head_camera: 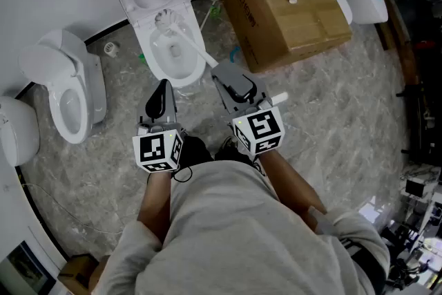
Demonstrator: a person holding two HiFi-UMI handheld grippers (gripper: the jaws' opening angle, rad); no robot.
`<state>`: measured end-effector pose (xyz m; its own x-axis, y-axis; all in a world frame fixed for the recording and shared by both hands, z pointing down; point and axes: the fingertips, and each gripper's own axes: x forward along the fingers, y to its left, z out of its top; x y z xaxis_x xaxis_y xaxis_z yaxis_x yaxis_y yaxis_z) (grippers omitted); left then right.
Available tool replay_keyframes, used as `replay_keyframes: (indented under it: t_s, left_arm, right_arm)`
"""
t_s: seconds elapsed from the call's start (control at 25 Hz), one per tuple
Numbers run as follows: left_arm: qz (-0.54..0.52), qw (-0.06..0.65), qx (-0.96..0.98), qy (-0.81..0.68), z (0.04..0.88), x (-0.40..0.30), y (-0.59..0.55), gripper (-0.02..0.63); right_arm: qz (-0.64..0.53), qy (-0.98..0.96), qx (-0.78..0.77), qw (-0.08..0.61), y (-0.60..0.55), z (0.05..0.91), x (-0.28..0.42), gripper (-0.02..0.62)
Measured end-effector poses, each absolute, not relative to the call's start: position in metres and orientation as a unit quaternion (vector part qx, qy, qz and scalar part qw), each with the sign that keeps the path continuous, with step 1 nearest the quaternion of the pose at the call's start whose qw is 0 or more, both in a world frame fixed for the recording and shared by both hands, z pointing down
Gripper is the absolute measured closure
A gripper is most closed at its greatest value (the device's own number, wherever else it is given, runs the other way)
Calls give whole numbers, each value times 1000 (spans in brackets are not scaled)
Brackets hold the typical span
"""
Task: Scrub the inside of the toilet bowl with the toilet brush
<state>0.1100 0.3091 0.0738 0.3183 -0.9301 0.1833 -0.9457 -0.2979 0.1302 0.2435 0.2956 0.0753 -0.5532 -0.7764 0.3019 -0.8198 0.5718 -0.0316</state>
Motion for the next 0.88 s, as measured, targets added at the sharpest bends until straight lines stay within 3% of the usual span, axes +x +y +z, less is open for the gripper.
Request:
replay_keyframes:
  t_s: [0.48, 0.88]
  left_arm:
    - [75, 137, 823, -546, 116, 13, 265, 595]
    - [94, 191, 815, -539, 165, 0, 226, 595]
  right_arm:
    - [106, -858, 469, 182, 253, 119, 163, 448]
    - [134, -843, 463, 239, 205, 163, 165, 448]
